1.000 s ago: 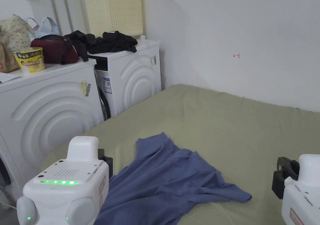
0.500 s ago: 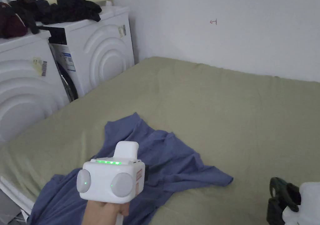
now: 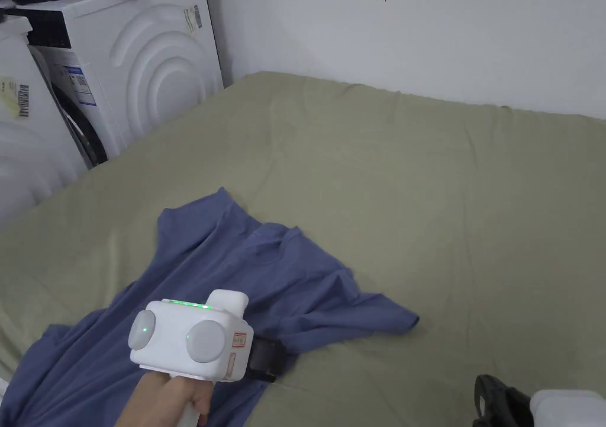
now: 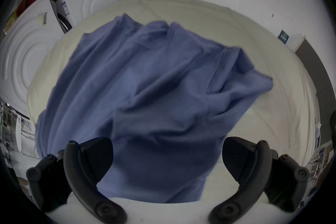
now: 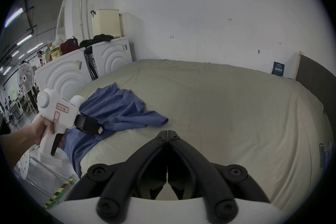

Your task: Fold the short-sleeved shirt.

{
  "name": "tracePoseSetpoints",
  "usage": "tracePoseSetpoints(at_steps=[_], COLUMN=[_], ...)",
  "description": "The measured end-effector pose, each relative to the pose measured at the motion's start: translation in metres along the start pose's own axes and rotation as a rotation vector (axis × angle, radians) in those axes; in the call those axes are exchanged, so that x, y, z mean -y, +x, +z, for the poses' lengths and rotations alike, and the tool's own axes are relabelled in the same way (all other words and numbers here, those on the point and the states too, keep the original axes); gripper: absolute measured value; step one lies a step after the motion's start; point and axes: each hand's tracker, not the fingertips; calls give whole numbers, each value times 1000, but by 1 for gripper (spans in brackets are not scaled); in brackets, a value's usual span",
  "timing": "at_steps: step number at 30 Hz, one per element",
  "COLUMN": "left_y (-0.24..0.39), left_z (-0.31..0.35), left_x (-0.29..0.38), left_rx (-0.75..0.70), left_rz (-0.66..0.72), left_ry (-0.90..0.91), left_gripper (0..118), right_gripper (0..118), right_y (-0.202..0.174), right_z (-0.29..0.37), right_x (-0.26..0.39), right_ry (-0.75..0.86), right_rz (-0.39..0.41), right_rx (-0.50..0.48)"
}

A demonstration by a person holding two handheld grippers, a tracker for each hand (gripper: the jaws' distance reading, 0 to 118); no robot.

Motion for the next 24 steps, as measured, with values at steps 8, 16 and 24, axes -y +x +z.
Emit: tracePoseSetpoints(at_steps=[8, 16, 24], left_y=[-28, 44, 244], left_z=[23, 78, 140], left_x=[-7, -14, -57], left_rx=[-8, 207, 350], left_rz=[123, 150, -84], left_ry=[150, 241, 359], left_gripper=[0, 0, 0], right_gripper=[0, 0, 0], right_y=[20, 68, 122], right_z=[42, 111, 171], right_x=[16, 32, 51], right_ry=[-15, 33, 65], right_rz=[-31, -116, -213], right_rx=[32, 167, 319])
